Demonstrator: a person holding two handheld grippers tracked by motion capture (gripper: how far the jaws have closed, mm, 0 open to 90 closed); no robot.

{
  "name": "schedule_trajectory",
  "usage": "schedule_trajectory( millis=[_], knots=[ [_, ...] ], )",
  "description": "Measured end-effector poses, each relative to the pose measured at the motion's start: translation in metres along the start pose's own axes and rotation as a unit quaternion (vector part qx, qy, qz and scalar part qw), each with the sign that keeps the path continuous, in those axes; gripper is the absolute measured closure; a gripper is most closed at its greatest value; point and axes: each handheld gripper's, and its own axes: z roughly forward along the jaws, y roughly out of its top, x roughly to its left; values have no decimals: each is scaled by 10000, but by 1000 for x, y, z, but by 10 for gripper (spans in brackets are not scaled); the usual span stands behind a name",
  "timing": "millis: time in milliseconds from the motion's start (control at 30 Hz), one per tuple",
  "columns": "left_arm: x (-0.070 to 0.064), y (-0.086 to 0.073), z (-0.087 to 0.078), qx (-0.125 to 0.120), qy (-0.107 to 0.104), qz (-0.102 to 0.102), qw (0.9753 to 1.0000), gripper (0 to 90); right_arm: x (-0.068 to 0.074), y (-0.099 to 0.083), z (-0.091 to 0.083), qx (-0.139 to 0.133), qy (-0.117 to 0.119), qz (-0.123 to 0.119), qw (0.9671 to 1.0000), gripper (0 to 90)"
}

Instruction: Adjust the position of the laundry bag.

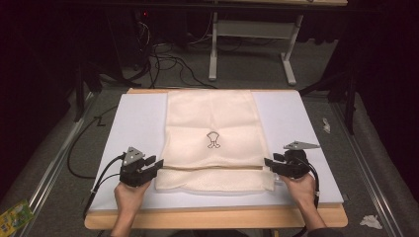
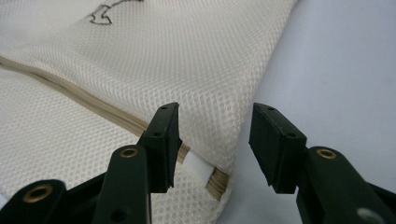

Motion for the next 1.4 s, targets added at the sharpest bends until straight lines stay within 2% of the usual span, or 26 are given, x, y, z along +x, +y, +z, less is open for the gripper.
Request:
schedule_trajectory(
  millis=[200,567,700,833,1000,1100,1400],
  knots=[
    [4,5,-9,-184,-16,-23,9998,599,-5,2,-11,-350,42,79,9993,547],
    [20,8,-24,-417,251,-114,9988,571,-24,1,-32,-832,-22,304,9961,555],
    [24,6,-24,-426,309,-229,9984,565,-29,-2,-35,-892,-52,383,9953,559],
    [26,6,-26,-448,333,-221,9982,561,-31,-3,-37,-922,-88,446,9947,562],
    [30,7,-29,-552,393,-317,9972,558,-35,-5,-37,-967,-124,527,9938,563],
    [31,6,-29,-530,413,-288,9973,556,-36,-7,-38,-976,-156,549,9936,563],
    [36,0,-26,-528,472,-411,9966,552,-43,-15,-32,-981,-242,650,9928,564]
  ],
)
